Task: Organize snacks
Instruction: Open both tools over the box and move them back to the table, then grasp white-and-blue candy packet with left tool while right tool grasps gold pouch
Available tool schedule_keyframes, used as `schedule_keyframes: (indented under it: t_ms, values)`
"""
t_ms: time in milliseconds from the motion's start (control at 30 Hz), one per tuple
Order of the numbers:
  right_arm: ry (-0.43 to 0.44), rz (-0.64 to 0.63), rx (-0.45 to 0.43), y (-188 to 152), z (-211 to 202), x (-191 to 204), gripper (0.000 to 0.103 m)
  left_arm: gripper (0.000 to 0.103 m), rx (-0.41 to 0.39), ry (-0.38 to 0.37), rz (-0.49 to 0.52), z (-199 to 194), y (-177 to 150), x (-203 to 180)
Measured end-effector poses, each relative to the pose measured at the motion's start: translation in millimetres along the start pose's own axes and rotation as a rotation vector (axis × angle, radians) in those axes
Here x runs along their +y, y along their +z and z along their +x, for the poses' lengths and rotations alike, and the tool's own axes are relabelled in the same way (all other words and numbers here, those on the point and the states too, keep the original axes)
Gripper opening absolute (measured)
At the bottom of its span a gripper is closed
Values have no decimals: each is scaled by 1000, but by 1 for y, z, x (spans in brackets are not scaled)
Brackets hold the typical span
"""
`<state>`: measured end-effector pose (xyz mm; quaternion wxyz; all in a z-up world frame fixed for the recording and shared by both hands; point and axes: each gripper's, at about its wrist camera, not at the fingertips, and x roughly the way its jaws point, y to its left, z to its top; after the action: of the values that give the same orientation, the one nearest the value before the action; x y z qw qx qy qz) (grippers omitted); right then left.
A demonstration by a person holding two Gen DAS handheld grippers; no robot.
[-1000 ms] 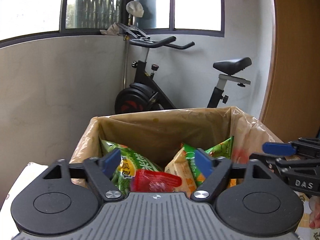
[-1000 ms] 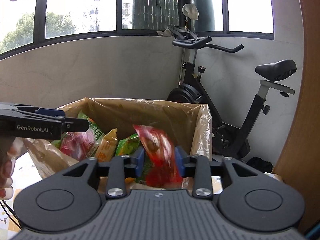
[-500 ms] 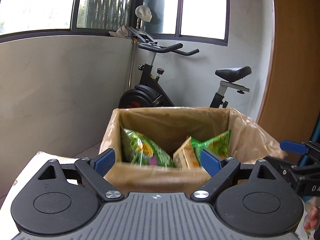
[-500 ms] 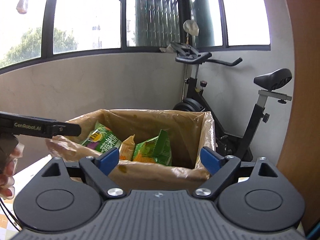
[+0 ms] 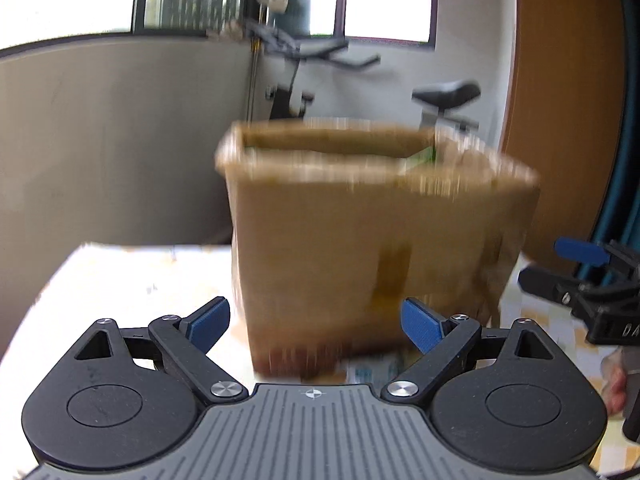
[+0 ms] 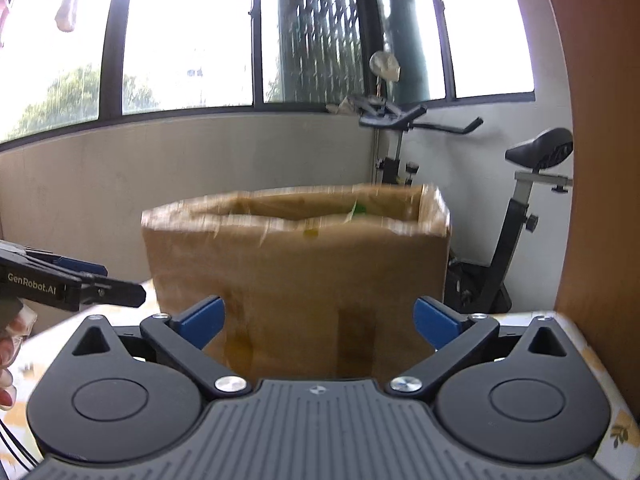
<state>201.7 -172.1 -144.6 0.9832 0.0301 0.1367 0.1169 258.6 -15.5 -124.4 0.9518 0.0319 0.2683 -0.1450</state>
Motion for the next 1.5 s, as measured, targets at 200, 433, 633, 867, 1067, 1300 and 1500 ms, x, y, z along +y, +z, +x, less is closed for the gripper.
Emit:
schedule_keyframes:
  t_ms: [200,433,633,867,1067,1300,1500]
  values:
    - [-3,29,81,-32,3,-5,103,94,92,18,-27,22,-25,-2]
    - [-10,18,184,-62,17,-4,103,94,148,29,-78,40,-40,2]
    - [-39,38,235,-83,31,-5,101,94,185,1,-108,62,-48,-10]
    - [-109,76,257,-91,37,-14,100,94,226,-26,-50,97,-49,-39]
    - [-106,137,287,-93,41,-24,100,93,257,-9,-40,125,-51,-51]
    - [-83,132,308,-94,43,-21,100,62,222,-44,-25,132,-56,-60]
    - [-82,135,319,-95,46,-20,100,57,216,-8,-67,115,-64,-47]
